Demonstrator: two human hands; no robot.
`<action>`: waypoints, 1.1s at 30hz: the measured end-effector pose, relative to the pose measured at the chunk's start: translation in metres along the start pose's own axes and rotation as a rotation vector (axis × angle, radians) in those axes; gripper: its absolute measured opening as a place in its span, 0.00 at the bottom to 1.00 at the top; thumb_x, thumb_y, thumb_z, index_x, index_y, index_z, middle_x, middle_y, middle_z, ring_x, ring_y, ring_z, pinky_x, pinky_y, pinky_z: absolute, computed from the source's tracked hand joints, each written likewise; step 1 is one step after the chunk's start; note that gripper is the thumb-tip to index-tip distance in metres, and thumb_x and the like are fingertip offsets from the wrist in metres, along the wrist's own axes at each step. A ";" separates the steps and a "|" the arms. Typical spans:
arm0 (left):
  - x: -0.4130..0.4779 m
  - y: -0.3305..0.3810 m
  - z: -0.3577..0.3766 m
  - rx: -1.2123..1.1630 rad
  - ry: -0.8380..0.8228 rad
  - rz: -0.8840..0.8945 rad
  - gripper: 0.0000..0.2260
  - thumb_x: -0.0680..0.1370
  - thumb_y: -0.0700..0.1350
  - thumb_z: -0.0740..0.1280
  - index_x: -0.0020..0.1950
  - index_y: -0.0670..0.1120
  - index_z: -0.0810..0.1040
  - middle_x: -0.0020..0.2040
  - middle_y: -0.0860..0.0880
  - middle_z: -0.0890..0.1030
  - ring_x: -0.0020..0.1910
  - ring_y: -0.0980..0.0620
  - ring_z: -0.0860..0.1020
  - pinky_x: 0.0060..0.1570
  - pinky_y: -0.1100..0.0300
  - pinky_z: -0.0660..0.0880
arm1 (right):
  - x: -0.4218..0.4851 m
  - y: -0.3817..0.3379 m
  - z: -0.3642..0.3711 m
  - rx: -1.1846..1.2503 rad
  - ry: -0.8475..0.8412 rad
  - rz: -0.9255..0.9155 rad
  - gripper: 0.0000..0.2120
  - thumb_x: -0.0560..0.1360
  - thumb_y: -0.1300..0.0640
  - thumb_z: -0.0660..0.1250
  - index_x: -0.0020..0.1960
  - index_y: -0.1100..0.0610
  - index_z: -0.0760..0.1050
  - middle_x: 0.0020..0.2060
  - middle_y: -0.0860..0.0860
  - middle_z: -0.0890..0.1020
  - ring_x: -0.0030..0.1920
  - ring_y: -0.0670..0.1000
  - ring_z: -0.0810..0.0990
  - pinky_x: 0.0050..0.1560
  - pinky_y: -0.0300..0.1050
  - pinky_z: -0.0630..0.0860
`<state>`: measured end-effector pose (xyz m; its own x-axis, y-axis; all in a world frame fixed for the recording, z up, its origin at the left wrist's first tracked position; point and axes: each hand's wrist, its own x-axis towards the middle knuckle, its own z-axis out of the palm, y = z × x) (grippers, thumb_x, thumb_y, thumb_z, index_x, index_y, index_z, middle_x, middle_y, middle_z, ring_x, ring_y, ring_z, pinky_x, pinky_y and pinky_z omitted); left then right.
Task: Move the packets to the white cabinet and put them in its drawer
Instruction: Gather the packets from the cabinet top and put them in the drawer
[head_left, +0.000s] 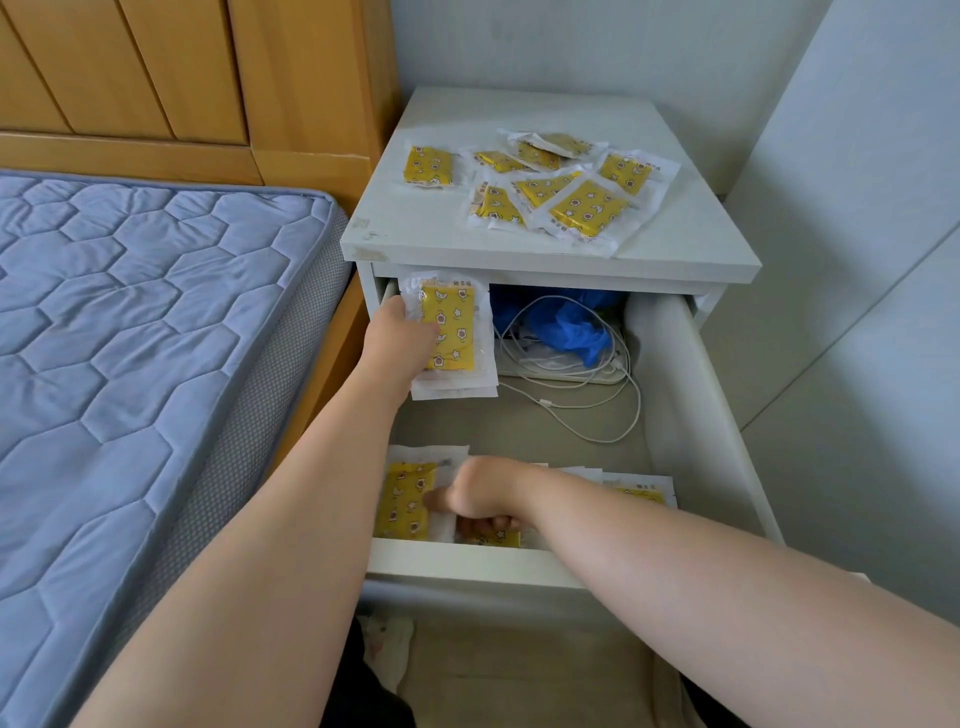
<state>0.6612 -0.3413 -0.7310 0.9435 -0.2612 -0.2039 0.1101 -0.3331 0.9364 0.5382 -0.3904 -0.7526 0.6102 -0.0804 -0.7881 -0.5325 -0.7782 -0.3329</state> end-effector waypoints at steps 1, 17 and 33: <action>0.000 0.000 0.000 -0.012 -0.007 -0.008 0.09 0.80 0.37 0.62 0.57 0.48 0.74 0.55 0.49 0.80 0.52 0.50 0.79 0.41 0.61 0.75 | 0.001 0.002 0.001 -0.009 0.026 -0.058 0.23 0.81 0.42 0.54 0.42 0.61 0.72 0.34 0.55 0.73 0.32 0.53 0.72 0.35 0.42 0.69; -0.015 -0.002 0.014 0.316 -0.477 0.044 0.11 0.76 0.37 0.68 0.57 0.46 0.77 0.53 0.45 0.82 0.51 0.47 0.81 0.55 0.49 0.78 | -0.009 0.099 -0.070 0.303 0.990 -0.295 0.11 0.78 0.48 0.63 0.56 0.54 0.74 0.49 0.45 0.76 0.48 0.45 0.75 0.52 0.45 0.74; -0.017 -0.003 0.018 0.469 -0.699 -0.028 0.22 0.73 0.40 0.73 0.64 0.50 0.71 0.57 0.48 0.80 0.53 0.50 0.80 0.55 0.54 0.78 | -0.002 0.109 -0.076 0.704 0.653 -0.209 0.08 0.75 0.63 0.68 0.41 0.52 0.77 0.44 0.54 0.83 0.48 0.55 0.82 0.54 0.56 0.79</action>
<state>0.6396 -0.3520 -0.7355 0.5145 -0.6966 -0.5000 -0.1559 -0.6494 0.7443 0.5239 -0.5226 -0.7479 0.8236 -0.4767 -0.3074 -0.4752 -0.2840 -0.8328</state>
